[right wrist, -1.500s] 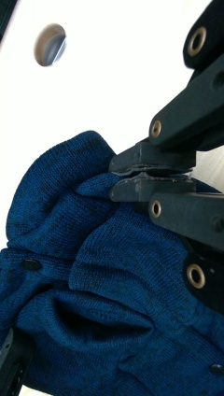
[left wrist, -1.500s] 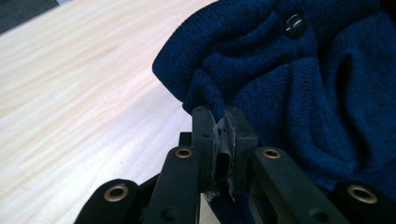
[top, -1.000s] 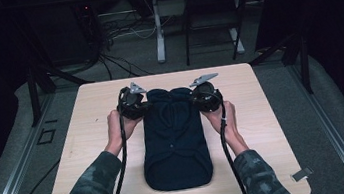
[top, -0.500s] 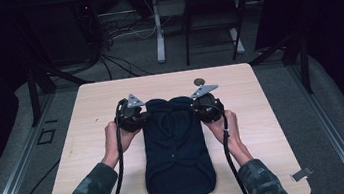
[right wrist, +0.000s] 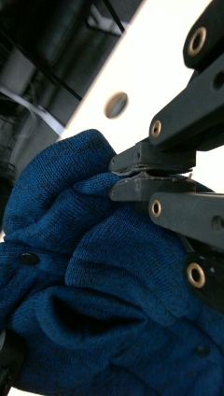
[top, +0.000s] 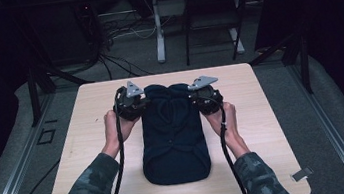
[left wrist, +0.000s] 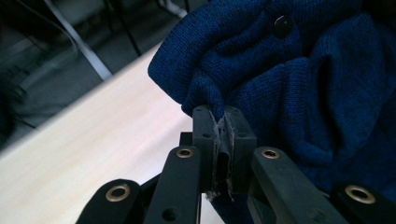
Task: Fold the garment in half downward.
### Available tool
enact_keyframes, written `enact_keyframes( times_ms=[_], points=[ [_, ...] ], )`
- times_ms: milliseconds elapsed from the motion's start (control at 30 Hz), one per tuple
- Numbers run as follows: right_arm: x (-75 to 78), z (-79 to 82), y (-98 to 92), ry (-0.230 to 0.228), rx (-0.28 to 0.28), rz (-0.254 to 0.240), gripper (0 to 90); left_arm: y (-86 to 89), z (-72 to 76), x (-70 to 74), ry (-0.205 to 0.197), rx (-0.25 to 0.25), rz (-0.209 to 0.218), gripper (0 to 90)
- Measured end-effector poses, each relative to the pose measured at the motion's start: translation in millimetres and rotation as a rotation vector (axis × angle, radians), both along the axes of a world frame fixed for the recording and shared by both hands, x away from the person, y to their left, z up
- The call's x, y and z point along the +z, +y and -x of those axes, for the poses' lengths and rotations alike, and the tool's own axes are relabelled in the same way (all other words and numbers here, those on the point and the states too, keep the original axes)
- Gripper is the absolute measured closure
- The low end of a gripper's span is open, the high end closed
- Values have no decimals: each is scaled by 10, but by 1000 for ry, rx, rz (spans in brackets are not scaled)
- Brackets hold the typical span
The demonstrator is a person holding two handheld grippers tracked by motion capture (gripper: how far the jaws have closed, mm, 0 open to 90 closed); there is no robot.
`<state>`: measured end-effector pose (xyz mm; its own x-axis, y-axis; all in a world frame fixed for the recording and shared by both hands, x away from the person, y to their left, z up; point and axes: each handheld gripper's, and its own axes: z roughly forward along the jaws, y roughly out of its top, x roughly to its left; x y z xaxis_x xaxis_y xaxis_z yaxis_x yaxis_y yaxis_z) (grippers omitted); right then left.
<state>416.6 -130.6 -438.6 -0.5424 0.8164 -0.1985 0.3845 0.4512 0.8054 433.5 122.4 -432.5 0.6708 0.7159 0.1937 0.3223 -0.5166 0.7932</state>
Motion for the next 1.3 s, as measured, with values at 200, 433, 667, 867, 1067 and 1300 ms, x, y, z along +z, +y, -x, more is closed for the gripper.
enact_keyframes(
  times_ms=[200,433,667,867,1067,1300],
  points=[
    [45,208,-45,-56,16,-2,869,32,248,-40,-68,-35,-16,853],
    [-94,373,7,-68,42,50,870,67,360,-227,-59,-40,-39,853],
    [-137,391,5,-66,40,25,870,75,388,-226,-67,-45,-31,853],
    [-190,449,-29,-66,45,20,872,68,388,-250,-65,-50,-32,853],
    [-143,317,-40,-92,30,12,873,21,222,-128,-95,-38,-38,853],
    [8,177,-74,-127,10,-42,874,-22,130,4,-109,-39,-25,850]
  ],
)
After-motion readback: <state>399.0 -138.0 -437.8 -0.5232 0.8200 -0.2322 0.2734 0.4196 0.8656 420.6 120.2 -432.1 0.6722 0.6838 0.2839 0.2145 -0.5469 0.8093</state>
